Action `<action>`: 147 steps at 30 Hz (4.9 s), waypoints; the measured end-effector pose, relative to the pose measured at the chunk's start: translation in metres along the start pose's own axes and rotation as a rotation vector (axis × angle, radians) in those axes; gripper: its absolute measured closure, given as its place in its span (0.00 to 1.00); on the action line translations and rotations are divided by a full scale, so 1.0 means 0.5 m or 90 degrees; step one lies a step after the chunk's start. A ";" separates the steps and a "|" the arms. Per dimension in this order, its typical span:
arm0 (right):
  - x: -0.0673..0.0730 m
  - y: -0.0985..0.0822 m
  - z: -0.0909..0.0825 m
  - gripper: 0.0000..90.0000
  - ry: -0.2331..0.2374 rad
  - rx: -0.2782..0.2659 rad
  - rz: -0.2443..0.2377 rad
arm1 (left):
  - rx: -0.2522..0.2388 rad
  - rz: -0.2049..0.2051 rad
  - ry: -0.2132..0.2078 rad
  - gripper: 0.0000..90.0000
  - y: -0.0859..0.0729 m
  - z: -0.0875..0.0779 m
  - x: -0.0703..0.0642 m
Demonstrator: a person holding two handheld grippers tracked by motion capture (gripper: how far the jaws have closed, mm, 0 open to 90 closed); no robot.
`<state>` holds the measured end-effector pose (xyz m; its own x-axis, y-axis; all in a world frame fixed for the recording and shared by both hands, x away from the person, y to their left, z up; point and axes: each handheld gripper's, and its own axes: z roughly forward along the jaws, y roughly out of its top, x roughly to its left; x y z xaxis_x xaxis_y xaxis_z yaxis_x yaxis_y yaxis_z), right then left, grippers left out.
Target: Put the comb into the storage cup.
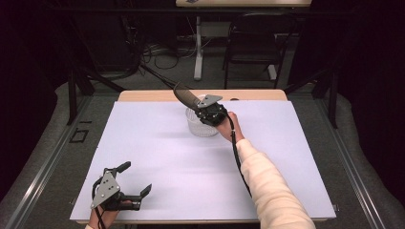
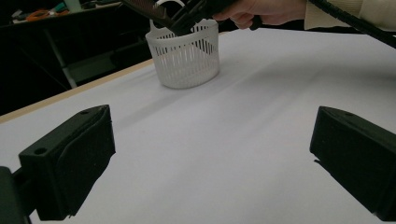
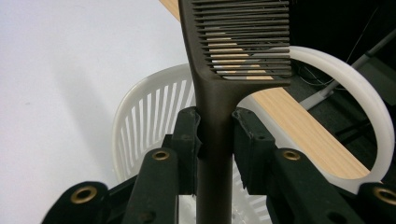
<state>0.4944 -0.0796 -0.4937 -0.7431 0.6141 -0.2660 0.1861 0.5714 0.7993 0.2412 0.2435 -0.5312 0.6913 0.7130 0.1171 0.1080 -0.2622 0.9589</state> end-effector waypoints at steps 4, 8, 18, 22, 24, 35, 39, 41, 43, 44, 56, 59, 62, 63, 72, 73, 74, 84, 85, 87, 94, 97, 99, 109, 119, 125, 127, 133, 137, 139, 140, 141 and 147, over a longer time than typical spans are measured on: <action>0.000 0.000 0.002 0.79 0.001 0.004 -0.001 | 0.000 0.000 0.000 0.00 0.000 0.000 0.000; 0.001 0.000 0.003 0.79 0.002 0.009 -0.003 | 0.000 0.000 0.000 0.00 0.000 0.000 0.000; -0.002 0.003 -0.007 0.54 0.010 0.025 0.026 | -0.001 0.001 0.000 0.00 0.000 0.000 0.000; -0.005 0.008 -0.022 0.39 0.017 0.026 0.045 | 0.000 0.001 -0.001 0.00 0.000 0.000 0.000; -0.007 0.011 -0.033 0.33 0.022 0.021 0.053 | 0.000 0.001 0.000 0.00 0.000 0.000 0.000; -0.018 0.015 -0.074 0.12 0.054 0.025 0.078 | -0.001 0.000 -0.001 0.00 0.000 0.000 0.000; -0.018 0.014 -0.087 0.06 0.067 0.036 0.082 | -0.001 0.002 0.000 0.00 0.001 0.000 -0.001; -0.017 0.015 -0.093 0.04 0.071 0.038 0.083 | -0.001 -0.001 -0.001 0.00 0.000 0.000 -0.001; -0.017 0.015 -0.101 0.01 0.076 0.039 0.083 | -0.002 0.002 0.000 0.00 0.001 0.000 0.000; -0.017 0.015 -0.106 0.00 0.078 0.041 0.082 | -0.002 0.002 -0.001 0.00 0.001 0.000 -0.001; -0.021 0.005 -0.156 0.00 0.099 0.041 0.090 | -0.002 -0.001 -0.001 0.00 0.001 0.001 -0.001; -0.021 -0.001 -0.168 0.00 0.099 0.044 0.088 | -0.002 0.001 -0.001 0.00 0.001 0.001 -0.001; -0.020 -0.007 -0.179 0.00 0.098 0.045 0.087 | -0.002 0.002 -0.001 0.00 0.001 0.001 -0.001; -0.020 -0.010 -0.182 0.00 0.098 0.045 0.089 | -0.003 0.002 -0.002 0.00 0.001 0.001 -0.001; -0.018 -0.027 -0.216 0.00 0.101 0.037 0.092 | -0.003 0.000 -0.003 0.00 0.001 0.001 -0.002; -0.017 -0.028 -0.219 0.00 0.102 0.036 0.092 | -0.002 0.001 -0.003 0.00 0.001 0.001 -0.002; -0.015 -0.031 -0.223 0.00 0.103 0.038 0.092 | -0.002 0.001 -0.003 0.00 0.001 0.002 -0.002; -0.007 -0.050 -0.251 0.00 0.099 0.040 0.084 | -0.002 0.001 -0.003 0.00 0.001 0.002 -0.002; -0.006 -0.052 -0.255 0.00 0.100 0.040 0.085 | -0.001 0.003 -0.002 0.00 0.001 0.002 -0.002; -0.004 -0.056 -0.262 0.00 0.100 0.039 0.086 | -0.002 0.002 -0.002 0.00 0.002 0.002 -0.002; 0.003 -0.077 -0.286 0.00 0.099 0.038 0.087 | -0.002 0.003 -0.002 0.00 0.002 0.002 -0.002; 0.007 -0.087 -0.295 0.00 0.096 0.038 0.086 | -0.001 0.002 -0.002 0.00 0.002 0.002 -0.003; 0.010 -0.093 -0.301 0.00 0.095 0.038 0.086 | -0.001 0.001 -0.002 0.00 0.002 0.002 -0.003; 0.021 -0.122 -0.334 0.00 0.088 0.031 0.090 | -0.001 0.001 -0.002 0.00 0.002 0.003 -0.003; 0.032 -0.152 -0.359 0.00 0.082 0.031 0.093 | 0.000 0.000 -0.001 0.00 0.002 0.003 -0.003; 0.038 -0.173 -0.376 0.00 0.076 0.029 0.096 | 0.000 0.001 -0.002 0.00 0.002 0.003 -0.004; 0.040 -0.180 -0.382 0.00 0.076 0.027 0.100 | 0.001 0.001 -0.002 0.00 0.002 0.003 -0.004; 0.052 -0.201 -0.399 0.00 0.055 0.016 0.096 | 0.002 0.001 -0.002 0.00 0.002 0.004 -0.004; 0.058 -0.214 -0.406 0.00 0.052 0.014 0.099 | 0.002 0.001 -0.002 0.00 0.002 0.004 -0.004; 0.061 -0.221 -0.409 0.00 0.052 0.014 0.099 | 0.002 0.001 -0.002 0.00 0.002 0.004 -0.004; 0.062 -0.224 -0.411 0.00 0.051 0.012 0.102 | 0.002 0.001 -0.002 0.00 0.002 0.004 -0.004; 0.063 -0.226 -0.413 0.00 0.050 0.012 0.103 | 0.002 0.001 -0.003 0.00 0.002 0.004 -0.004; 0.075 -0.245 -0.422 0.00 0.043 0.007 0.105 | 0.002 0.001 -0.003 0.00 0.002 0.004 -0.004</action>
<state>0.3082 -0.2412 -0.4880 -0.7431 0.6625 -0.0949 0.3156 0.4719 0.8232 0.2415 0.2403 -0.5312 0.6947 0.7097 0.1175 0.1095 -0.2657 0.9578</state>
